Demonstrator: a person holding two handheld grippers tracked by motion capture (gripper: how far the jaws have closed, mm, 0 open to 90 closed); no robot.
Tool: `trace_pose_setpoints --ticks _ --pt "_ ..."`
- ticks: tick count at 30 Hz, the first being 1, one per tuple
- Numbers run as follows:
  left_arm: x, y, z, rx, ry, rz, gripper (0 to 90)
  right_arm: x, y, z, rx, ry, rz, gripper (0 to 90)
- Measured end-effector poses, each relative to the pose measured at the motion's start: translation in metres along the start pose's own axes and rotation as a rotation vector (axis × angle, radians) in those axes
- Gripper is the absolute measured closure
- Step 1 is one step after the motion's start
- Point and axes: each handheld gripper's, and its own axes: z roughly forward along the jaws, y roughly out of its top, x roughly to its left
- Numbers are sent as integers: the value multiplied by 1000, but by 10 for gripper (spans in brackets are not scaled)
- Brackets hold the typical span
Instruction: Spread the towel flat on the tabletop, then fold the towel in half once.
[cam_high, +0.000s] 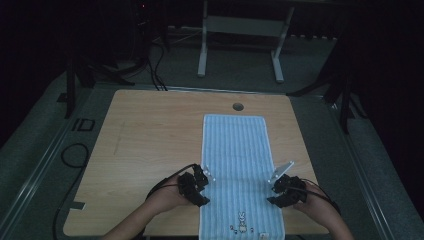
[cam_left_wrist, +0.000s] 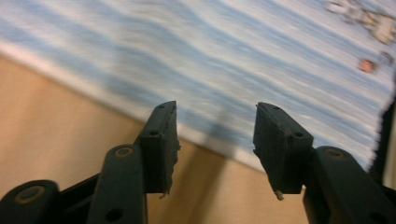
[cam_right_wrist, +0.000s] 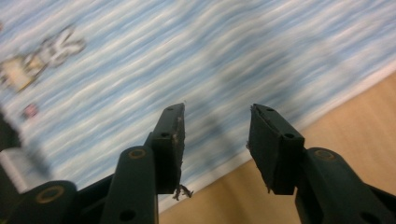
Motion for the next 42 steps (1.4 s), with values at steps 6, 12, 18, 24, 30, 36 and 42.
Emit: trace_pose_setpoints --ticks 6,12,18,24,30,36,42 --pt "32 8 -4 -3 52 -65 454 -32 15 2 -17 -24 57 509" --pt "52 15 -1 -4 93 -113 454 -60 29 5 -34 -28 113 506" --pt "70 24 4 5 128 -149 454 -86 40 13 -10 -67 158 493" --pt "90 41 9 24 169 -187 454 -113 55 21 21 -120 204 493" --pt "112 57 16 14 220 -219 435 -136 71 32 24 -159 239 482" --pt "124 72 24 16 230 -226 432 -155 83 43 39 -146 287 474" --pt "131 78 32 35 253 -201 432 -164 90 52 66 -167 323 496"
